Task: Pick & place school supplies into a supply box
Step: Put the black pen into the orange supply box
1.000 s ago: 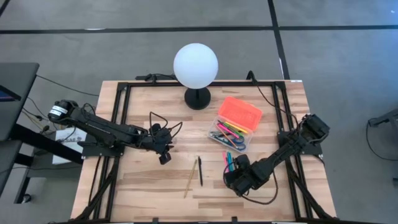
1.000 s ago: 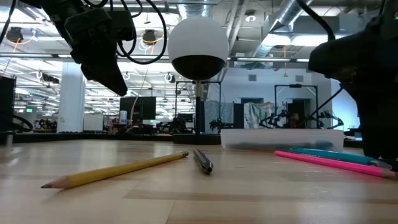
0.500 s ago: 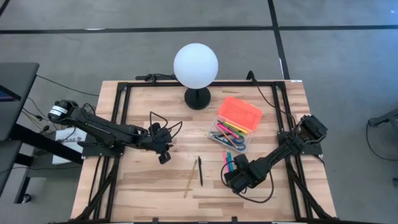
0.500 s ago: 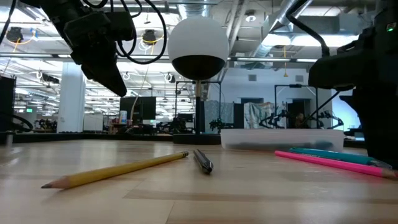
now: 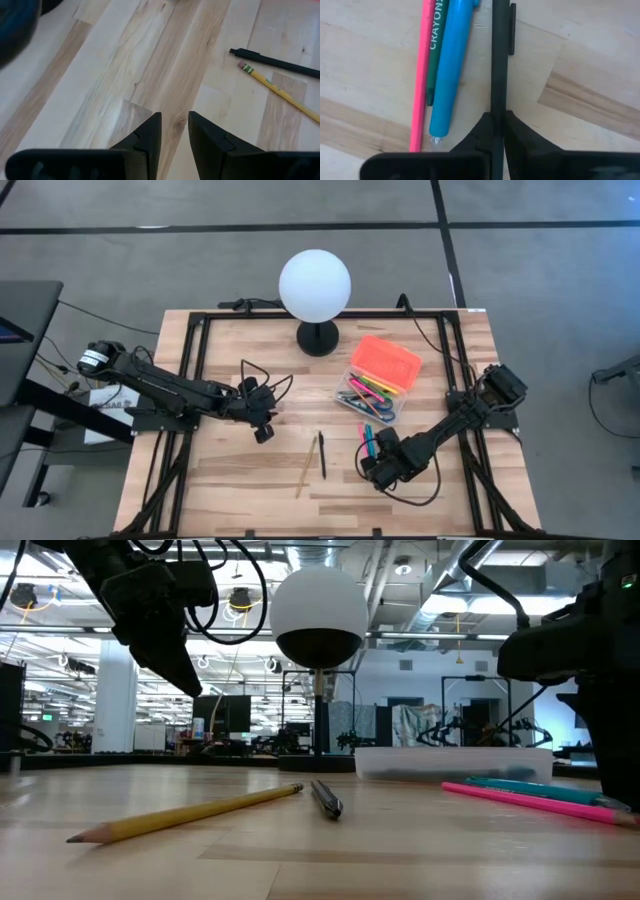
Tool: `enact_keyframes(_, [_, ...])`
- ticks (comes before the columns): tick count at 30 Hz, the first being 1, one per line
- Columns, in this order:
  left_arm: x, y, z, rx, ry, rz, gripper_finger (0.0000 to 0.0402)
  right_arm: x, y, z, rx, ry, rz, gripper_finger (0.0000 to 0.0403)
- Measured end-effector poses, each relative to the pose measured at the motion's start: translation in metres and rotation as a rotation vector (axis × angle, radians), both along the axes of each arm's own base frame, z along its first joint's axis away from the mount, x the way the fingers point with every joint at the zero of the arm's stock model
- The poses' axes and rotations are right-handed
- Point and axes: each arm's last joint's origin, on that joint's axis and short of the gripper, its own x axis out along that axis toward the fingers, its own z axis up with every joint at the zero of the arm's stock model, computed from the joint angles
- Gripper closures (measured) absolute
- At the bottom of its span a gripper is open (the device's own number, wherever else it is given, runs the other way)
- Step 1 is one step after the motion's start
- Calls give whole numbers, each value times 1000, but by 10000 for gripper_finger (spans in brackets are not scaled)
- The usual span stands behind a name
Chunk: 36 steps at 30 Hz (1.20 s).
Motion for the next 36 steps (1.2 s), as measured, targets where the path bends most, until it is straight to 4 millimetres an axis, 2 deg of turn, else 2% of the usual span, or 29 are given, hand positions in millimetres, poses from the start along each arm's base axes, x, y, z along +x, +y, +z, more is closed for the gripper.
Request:
enact_keyframes(5, [0, 0, 0, 4, 1, -6, 313, 0, 0, 0, 0, 1, 0, 383])
enact_keyframes(10, [0, 0, 0, 6, 1, -7, 313, 1, 1, 2, -11, 5, 2, 397])
enact_keyframes(20, [0, 0, 0, 9, 0, -5, 313, 2, 5, 12, -24, 5, 45, 397])
enact_keyframes(27, [0, 0, 0, 10, -2, -5, 313, -7, 2, 37, -47, -50, 43, 397])
enact_keyframes(36, [1, 0, 0, 9, -6, -5, 313, -19, -8, 75, -102, -202, 63, 396])
